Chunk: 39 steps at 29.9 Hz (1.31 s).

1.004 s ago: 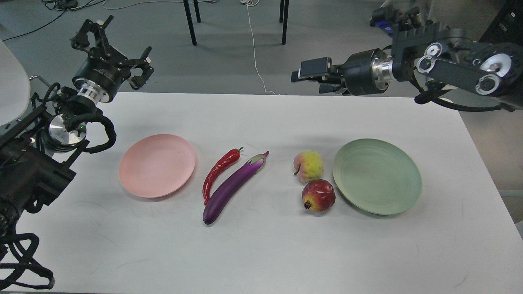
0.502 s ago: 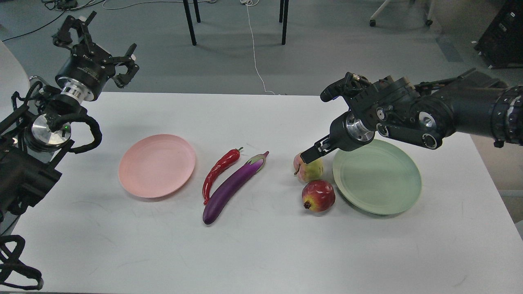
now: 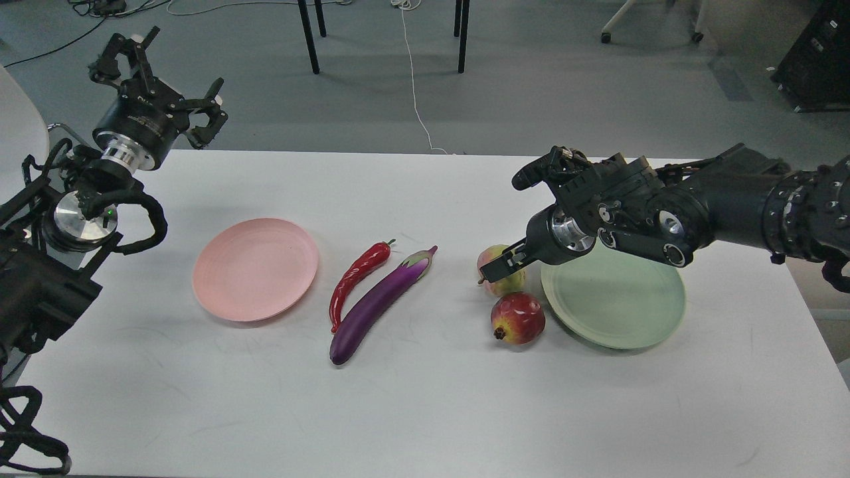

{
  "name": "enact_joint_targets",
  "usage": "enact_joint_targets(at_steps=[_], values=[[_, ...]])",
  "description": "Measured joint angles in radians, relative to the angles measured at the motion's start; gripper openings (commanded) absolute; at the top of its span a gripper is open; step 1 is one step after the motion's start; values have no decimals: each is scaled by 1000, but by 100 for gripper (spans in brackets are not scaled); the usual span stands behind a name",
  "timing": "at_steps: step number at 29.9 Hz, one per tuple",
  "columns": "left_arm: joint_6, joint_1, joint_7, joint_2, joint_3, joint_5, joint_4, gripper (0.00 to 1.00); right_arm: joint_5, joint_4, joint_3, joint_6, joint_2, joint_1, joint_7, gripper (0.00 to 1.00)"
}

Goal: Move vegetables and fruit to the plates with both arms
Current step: 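Grasp the yellow-red peach with the right gripper and lift it, then lower the peach onto the green plate and open the right gripper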

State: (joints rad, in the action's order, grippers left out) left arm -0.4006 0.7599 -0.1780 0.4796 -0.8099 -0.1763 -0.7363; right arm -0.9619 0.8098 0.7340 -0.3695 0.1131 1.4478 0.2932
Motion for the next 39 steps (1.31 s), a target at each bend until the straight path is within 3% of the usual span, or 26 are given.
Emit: enact_joint_targets(at_steps=[3, 6, 11, 18, 23, 28, 31, 37, 39], values=[[0, 0, 1, 0, 0, 0, 0, 99, 2, -4, -1, 5, -8, -8, 3, 59], [0, -1, 2, 3, 0, 0, 0, 99, 6, 4, -1, 5, -8, -1, 12, 53], [0, -1, 2, 9, -1, 0, 0, 99, 9, 53, -38, 5, 50, 53, 28, 53], [-7, -1, 2, 20, -2, 0, 0, 99, 4, 149, -78, 2, 273, 118, 26, 53], [-13, -1, 2, 20, -2, 0, 0, 99, -8, 192, -72, 2, 431, 61, 17, 53], [-14, -1, 2, 18, -2, 0, -5, 99, -11, 192, -75, 15, 487, -28, 17, 54], [-14, -1, 3, 18, 0, 0, -8, 99, -16, 180, -75, 43, 494, -69, 17, 62], [-14, -1, 6, 22, 0, 0, -9, 99, -22, 165, -81, 71, 496, -97, 16, 89], [-14, -1, 6, 26, 0, 0, -9, 99, -21, 166, -84, 72, 497, -97, 16, 93]])
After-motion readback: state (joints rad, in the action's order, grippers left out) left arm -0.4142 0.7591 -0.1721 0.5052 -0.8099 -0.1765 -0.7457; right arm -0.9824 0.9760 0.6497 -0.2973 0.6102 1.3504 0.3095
